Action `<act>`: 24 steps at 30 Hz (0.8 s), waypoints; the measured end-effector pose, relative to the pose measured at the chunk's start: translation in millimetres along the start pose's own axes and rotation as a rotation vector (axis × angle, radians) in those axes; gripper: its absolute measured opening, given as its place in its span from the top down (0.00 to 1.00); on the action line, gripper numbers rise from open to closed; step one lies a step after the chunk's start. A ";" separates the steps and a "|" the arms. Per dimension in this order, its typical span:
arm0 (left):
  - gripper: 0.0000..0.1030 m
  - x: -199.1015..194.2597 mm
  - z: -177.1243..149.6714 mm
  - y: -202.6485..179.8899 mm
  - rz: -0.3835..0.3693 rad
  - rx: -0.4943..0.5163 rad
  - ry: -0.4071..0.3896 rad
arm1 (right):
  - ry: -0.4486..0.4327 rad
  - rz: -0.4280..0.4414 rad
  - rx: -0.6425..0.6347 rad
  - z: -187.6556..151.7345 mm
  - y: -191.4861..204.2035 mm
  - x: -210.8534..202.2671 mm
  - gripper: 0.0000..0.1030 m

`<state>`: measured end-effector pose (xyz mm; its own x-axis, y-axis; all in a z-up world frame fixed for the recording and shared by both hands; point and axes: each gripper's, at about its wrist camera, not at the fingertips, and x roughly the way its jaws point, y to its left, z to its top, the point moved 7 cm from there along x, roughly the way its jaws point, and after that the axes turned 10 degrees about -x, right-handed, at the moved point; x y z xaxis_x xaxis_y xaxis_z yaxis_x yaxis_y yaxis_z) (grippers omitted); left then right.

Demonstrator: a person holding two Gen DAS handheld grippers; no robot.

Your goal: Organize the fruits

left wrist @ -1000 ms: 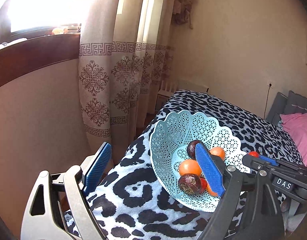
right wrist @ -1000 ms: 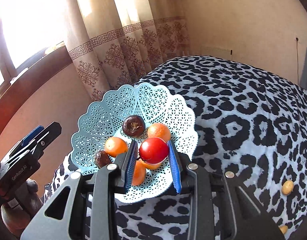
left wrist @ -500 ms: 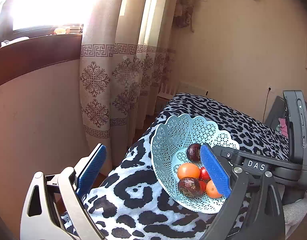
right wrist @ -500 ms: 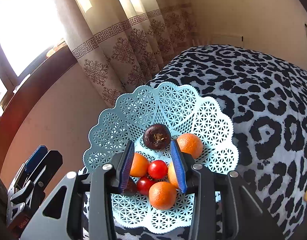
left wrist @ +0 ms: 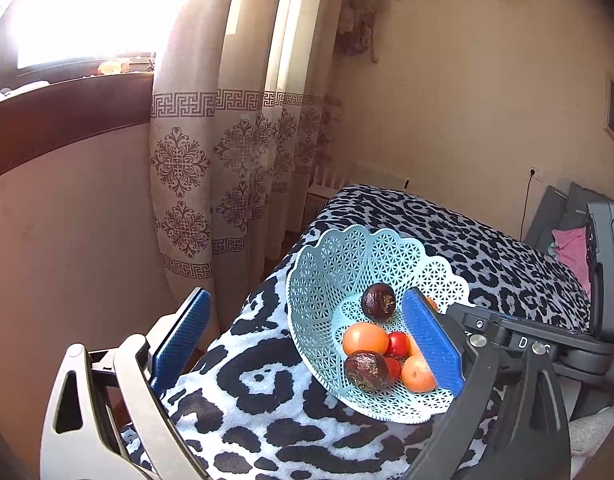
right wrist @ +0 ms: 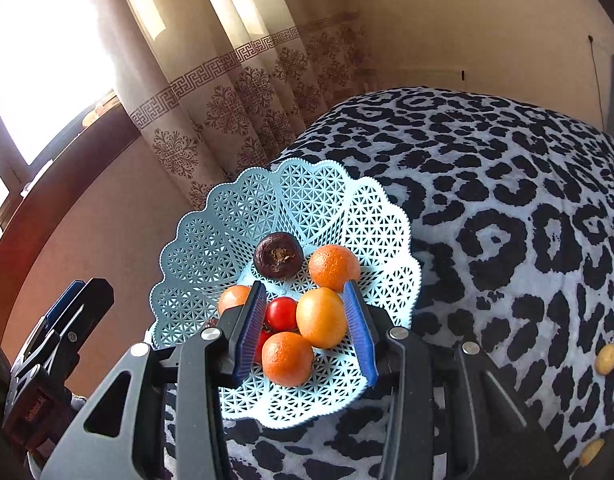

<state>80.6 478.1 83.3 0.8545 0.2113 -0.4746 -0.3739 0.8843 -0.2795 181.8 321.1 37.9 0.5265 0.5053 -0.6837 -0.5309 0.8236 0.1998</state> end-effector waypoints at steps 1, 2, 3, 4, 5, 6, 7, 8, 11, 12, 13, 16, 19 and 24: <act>0.05 -0.3 -0.8 -1.4 -0.003 0.003 0.001 | -0.003 -0.006 0.000 -1.5 -1.9 -2.0 0.59; 0.05 -0.4 -1.7 -2.8 -0.006 0.007 0.002 | -0.003 -0.009 0.002 -3.0 -3.9 -3.1 0.59; 0.05 -0.2 -2.5 -4.3 -0.009 0.010 0.005 | -0.002 -0.012 0.007 -4.8 -6.3 -4.1 0.59; 0.05 0.0 -2.8 -5.5 -0.012 0.013 0.007 | -0.001 -0.016 0.012 -6.5 -9.1 -5.1 0.59; 0.05 -0.2 -3.2 -7.0 -0.014 0.015 0.007 | -0.001 -0.020 0.017 -8.3 -12.1 -6.2 0.59; 0.05 -0.7 -3.7 -8.4 -0.017 0.018 0.007 | -0.001 -0.024 0.024 -9.8 -15.1 -7.5 0.59; 0.04 -1.4 -4.0 -9.5 -0.020 0.020 0.006 | -0.001 -0.027 0.030 -11.1 -17.7 -8.8 0.59; 0.04 -1.8 -4.4 -11.0 -0.022 0.023 0.007 | -0.003 -0.030 0.035 -12.4 -20.0 -10.3 0.59; 0.04 -2.3 -6.8 -15.2 -0.027 0.034 0.010 | -0.009 -0.039 0.050 -15.9 -26.7 -15.0 0.59; 0.04 -2.4 -7.5 -16.4 -0.028 0.038 0.012 | -0.011 -0.042 0.053 -17.2 -28.6 -16.4 0.59; 0.04 -2.4 -7.7 -17.4 -0.029 0.040 0.013 | -0.013 -0.048 0.055 -18.3 -30.1 -17.9 0.59; 0.04 -2.9 -9.0 -21.0 -0.035 0.048 0.014 | -0.029 -0.108 0.040 -21.3 -35.8 -25.3 0.57; 0.04 -3.8 -10.2 -24.3 -0.040 0.056 0.013 | -0.063 -0.204 0.007 -24.0 -41.8 -36.8 0.46; 0.03 -2.6 -13.6 -28.1 -0.044 0.068 0.021 | -0.077 -0.282 -0.021 -30.8 -52.0 -49.5 0.45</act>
<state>83.9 447.0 81.0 0.8617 0.1637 -0.4804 -0.3104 0.9188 -0.2437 162.9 245.3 39.7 0.7039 0.2764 -0.6544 -0.3700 0.9290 -0.0056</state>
